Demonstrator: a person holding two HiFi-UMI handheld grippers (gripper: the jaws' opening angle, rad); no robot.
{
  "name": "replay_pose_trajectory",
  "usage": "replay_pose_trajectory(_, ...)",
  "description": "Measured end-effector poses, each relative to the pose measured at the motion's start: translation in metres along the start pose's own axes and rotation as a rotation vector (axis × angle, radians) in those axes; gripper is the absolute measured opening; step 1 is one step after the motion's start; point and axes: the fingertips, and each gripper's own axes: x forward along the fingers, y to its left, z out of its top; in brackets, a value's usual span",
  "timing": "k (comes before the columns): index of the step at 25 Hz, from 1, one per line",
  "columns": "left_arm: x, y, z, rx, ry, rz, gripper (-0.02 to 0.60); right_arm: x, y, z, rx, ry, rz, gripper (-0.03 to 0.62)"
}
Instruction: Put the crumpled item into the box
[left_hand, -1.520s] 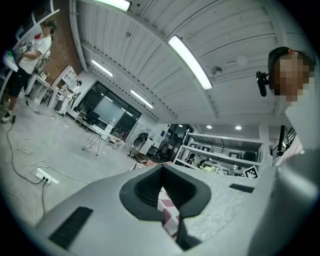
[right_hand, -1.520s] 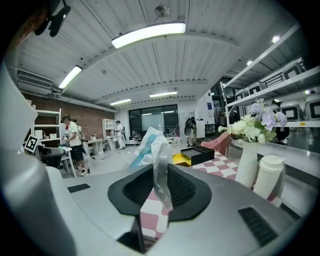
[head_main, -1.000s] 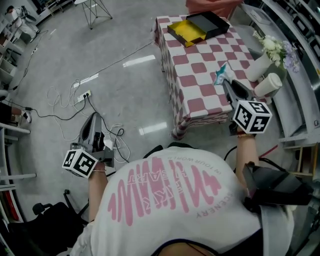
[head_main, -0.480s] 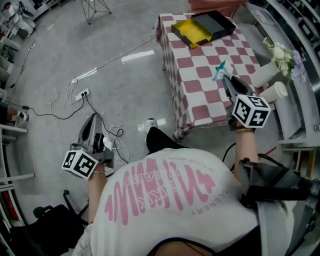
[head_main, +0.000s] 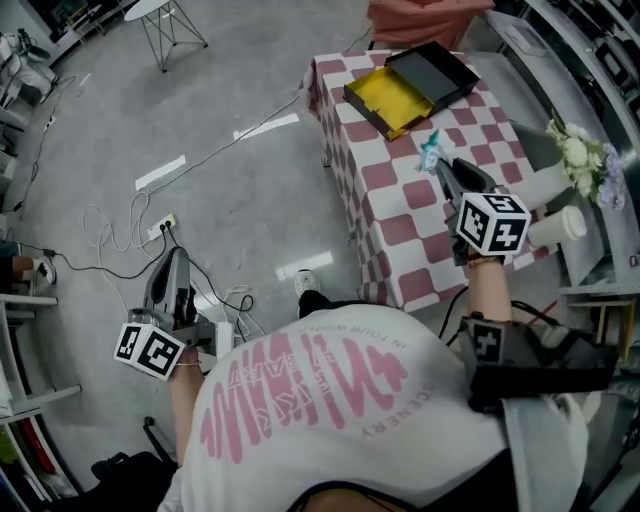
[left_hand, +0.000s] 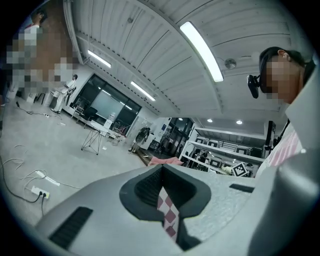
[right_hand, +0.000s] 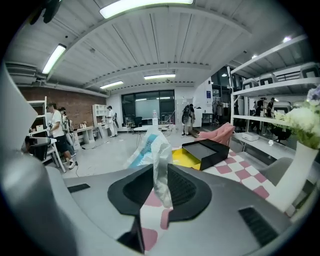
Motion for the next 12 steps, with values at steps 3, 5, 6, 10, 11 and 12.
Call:
replay_pose_trajectory(3, 0.027, 0.025, 0.017, 0.001, 0.008, 0.016, 0.008, 0.037, -0.008, 0.016, 0.000, 0.003, -0.017, 0.075)
replay_pose_trajectory(5, 0.043, 0.041, 0.027, -0.005, 0.014, 0.026, 0.008, 0.059, -0.014, 0.024, 0.005, 0.009, -0.033, 0.077)
replay_pose_trajectory(6, 0.050, 0.048, 0.031, -0.005, 0.022, 0.031, 0.008, 0.068, -0.018, 0.027, 0.011, 0.014, -0.041, 0.077)
replay_pose_trajectory(10, 0.074, 0.077, 0.035, -0.020, 0.058, 0.062, 0.008, 0.104, -0.029, 0.030, 0.062, 0.039, -0.056, 0.077)
replay_pose_trajectory(11, 0.080, 0.085, 0.036, -0.028, 0.062, 0.069, 0.008, 0.114, -0.030, 0.030, 0.067, 0.047, -0.059, 0.077)
replay_pose_trajectory(12, 0.086, 0.094, 0.038, -0.034, 0.065, 0.076, 0.008, 0.124, -0.031, 0.029, 0.065, 0.056, -0.065, 0.075)
